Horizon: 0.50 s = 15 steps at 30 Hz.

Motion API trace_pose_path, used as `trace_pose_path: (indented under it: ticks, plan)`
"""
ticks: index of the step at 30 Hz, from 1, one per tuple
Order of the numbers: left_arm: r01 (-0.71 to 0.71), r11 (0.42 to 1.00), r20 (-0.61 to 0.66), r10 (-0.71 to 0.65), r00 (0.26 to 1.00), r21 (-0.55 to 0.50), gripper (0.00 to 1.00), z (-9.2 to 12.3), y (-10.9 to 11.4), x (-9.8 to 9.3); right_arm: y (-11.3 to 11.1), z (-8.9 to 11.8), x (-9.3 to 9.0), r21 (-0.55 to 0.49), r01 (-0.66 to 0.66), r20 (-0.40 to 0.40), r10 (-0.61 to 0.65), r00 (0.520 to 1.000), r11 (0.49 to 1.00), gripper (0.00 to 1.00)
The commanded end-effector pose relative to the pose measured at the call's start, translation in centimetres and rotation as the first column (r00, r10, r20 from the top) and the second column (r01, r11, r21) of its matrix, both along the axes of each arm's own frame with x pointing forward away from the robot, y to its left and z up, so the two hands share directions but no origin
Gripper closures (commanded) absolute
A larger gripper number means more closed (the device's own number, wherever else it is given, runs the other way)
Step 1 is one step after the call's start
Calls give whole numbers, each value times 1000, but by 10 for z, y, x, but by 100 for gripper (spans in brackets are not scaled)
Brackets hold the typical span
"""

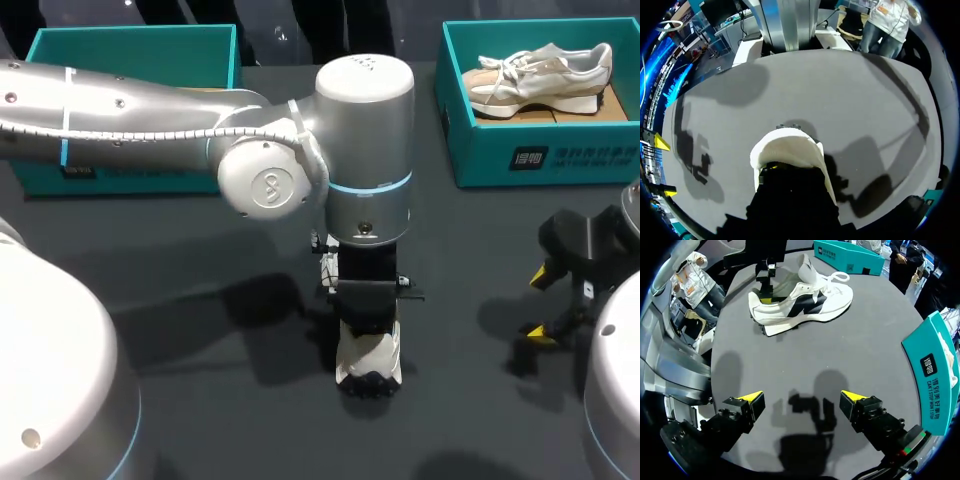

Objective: Take the shoe out of the shoebox, open the shoe tongue, remove and reinsert the insole, then place the shoe into the shoebox

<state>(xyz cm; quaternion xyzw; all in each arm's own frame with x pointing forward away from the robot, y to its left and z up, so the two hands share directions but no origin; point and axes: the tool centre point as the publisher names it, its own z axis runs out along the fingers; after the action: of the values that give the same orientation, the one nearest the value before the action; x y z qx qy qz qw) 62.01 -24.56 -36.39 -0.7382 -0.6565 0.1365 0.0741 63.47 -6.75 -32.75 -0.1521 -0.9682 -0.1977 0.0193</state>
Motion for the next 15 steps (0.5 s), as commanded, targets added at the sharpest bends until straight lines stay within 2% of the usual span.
trace_pose_path:
  ticks: [1,4,10,15]
  plan:
    - [-1,999,22,2,1000,-39,100,20,9,-2,0,1,-2,-2,1,3,-1,1000,1000,0]
    - [13,1000,25,-13,1000,-22,100,15,1,-5,0,1,-2,-2,1,3,-1,1000,1000,0]
    - [19,999,29,-20,999,49,100,-13,-3,-9,0,1,-2,-2,1,3,-1,1000,1000,0]
    - [-11,997,29,9,1000,73,100,-40,-4,0,0,1,-2,-2,1,3,-1,1000,1000,0]
